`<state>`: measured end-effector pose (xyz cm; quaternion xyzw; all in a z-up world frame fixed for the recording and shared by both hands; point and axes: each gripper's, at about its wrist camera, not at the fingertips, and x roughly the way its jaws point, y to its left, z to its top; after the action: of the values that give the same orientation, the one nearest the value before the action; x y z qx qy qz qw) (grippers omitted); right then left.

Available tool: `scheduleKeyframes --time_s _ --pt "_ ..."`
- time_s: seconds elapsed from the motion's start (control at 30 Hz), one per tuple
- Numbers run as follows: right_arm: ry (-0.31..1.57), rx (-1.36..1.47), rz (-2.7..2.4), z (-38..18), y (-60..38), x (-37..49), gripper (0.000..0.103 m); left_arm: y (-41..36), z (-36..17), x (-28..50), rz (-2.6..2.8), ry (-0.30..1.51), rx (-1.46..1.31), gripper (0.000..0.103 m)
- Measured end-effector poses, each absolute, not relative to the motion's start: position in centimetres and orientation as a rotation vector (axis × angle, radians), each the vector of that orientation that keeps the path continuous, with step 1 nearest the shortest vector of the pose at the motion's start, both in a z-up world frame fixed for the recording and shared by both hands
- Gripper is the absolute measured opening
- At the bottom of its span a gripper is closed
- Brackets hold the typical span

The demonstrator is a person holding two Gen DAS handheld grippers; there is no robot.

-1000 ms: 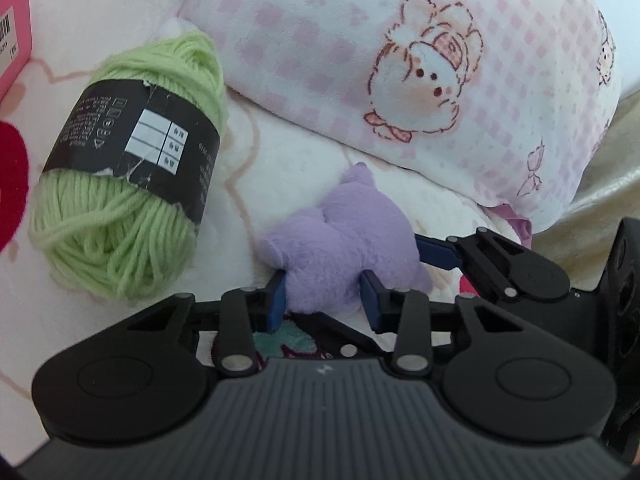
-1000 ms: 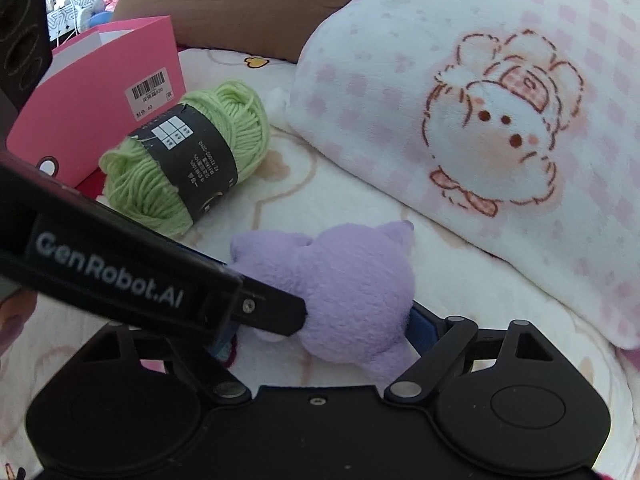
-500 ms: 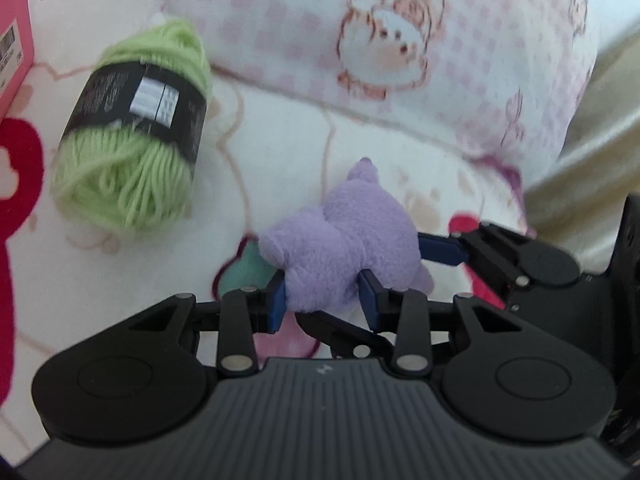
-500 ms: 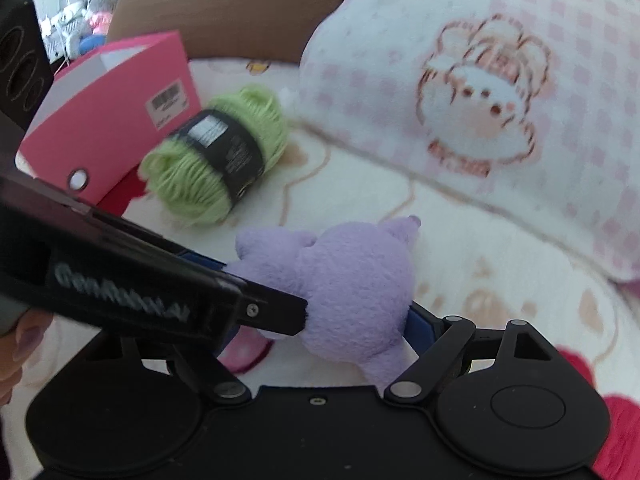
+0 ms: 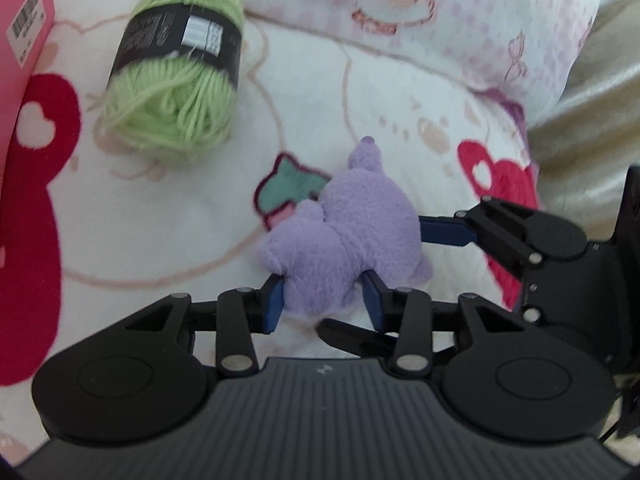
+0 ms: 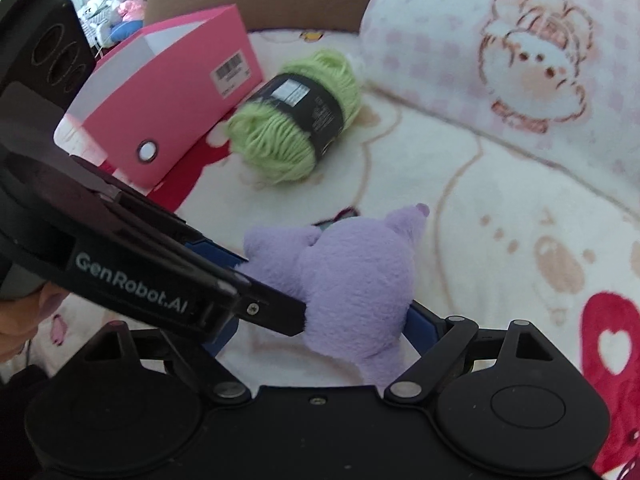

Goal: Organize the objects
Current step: 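Close the left gripper on the lilac plush toy and lift it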

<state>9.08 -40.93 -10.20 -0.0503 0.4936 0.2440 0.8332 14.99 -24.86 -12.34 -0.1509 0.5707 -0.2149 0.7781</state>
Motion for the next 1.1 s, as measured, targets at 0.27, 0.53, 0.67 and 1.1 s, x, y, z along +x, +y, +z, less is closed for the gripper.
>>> scheduleKeyframes --time_s 0.27,0.53,0.67,1.1 --pt "1.066 -0.061 0.529 -10.4 -41.7 8.3 0.083 -23.3 -12.6 15.1 -0.476 1.219 -0.323 0.053" --pt "1.071 -0.086 0.471 -10.6 -42.1 7.9 0.053 -22.4 -13.8 14.9 -0.476 1.169 -0.437 0.036" --pt "1.051 -0.063 0.424 -11.0 -42.0 7.6 0.051 -22.3 -14.4 14.6 -0.449 1.157 -0.499 0.034" --pt "1.016 -0.080 0.296 -11.4 -39.1 7.0 0.051 -20.9 -14.5 13.4 -0.420 1.119 -0.515 0.030"
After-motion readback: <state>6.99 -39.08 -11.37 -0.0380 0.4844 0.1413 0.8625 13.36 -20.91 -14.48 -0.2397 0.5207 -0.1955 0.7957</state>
